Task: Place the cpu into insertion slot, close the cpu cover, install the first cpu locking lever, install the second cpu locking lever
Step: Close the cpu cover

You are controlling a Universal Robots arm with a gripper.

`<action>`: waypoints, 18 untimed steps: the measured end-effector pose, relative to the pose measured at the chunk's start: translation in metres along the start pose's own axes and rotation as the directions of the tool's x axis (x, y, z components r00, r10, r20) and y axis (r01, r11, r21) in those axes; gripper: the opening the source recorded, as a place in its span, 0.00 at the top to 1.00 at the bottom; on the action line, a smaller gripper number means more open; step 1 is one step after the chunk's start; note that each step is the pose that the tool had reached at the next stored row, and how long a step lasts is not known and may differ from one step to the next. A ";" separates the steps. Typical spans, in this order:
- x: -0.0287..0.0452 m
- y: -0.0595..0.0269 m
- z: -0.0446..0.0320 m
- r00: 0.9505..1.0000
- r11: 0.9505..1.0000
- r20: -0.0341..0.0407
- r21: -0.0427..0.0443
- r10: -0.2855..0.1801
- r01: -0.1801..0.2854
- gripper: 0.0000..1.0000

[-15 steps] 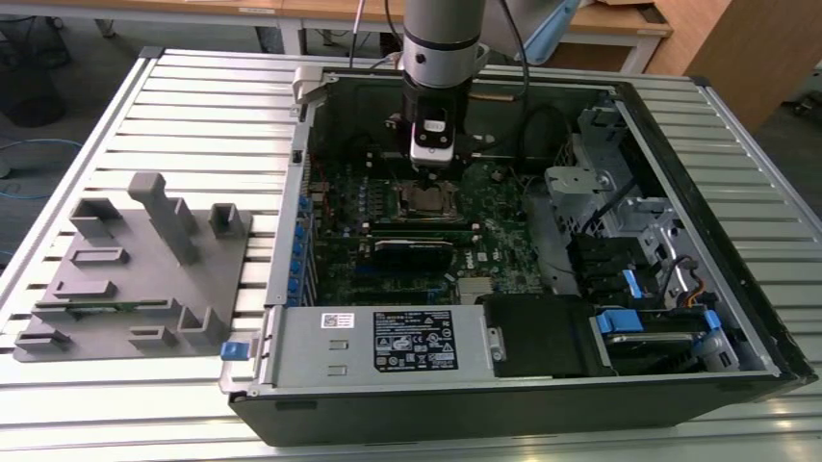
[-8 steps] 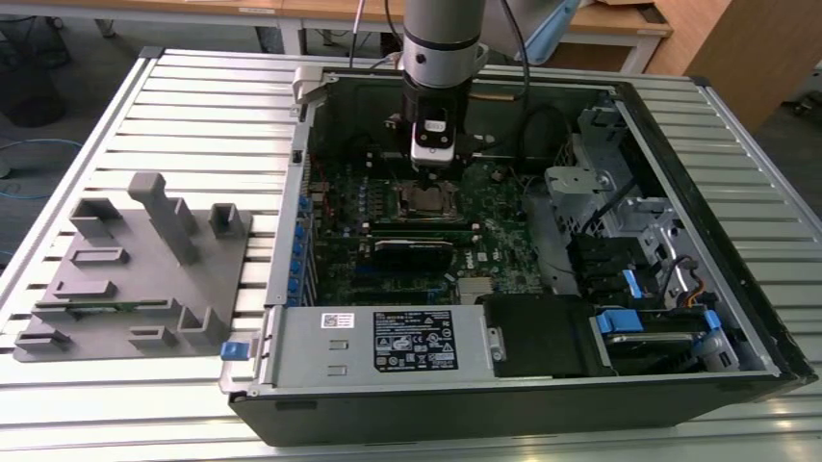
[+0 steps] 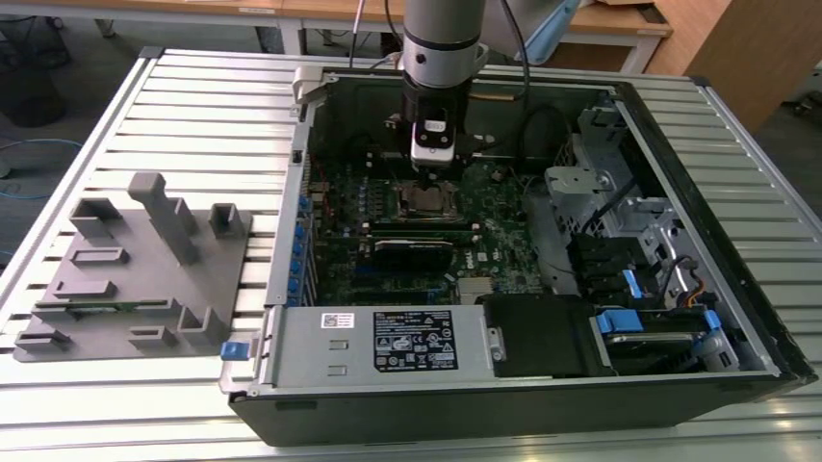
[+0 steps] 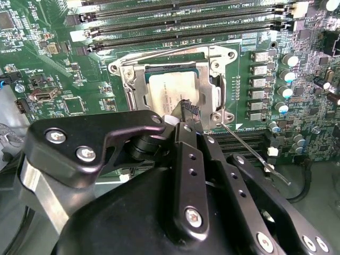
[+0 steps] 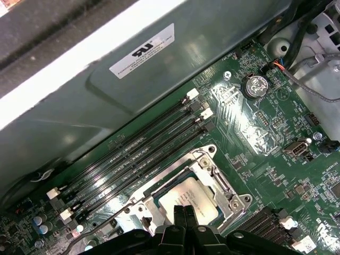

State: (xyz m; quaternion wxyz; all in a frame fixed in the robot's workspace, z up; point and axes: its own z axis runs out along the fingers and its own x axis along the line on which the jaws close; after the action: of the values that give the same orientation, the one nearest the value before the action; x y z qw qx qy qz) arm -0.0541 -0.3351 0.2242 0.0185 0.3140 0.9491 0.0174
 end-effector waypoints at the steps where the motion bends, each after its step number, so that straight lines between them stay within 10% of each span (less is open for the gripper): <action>1: 0.0000 0.0000 0.0000 1.000 1.000 0.000 0.000 -0.001 0.001 0.89; 18: 0.0000 0.0000 0.0000 0.993 0.993 -0.005 -0.003 -0.118 0.118 0.89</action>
State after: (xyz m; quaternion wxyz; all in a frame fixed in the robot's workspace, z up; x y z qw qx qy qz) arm -0.0541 -0.3351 0.2242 0.0175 0.2573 0.9660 0.0184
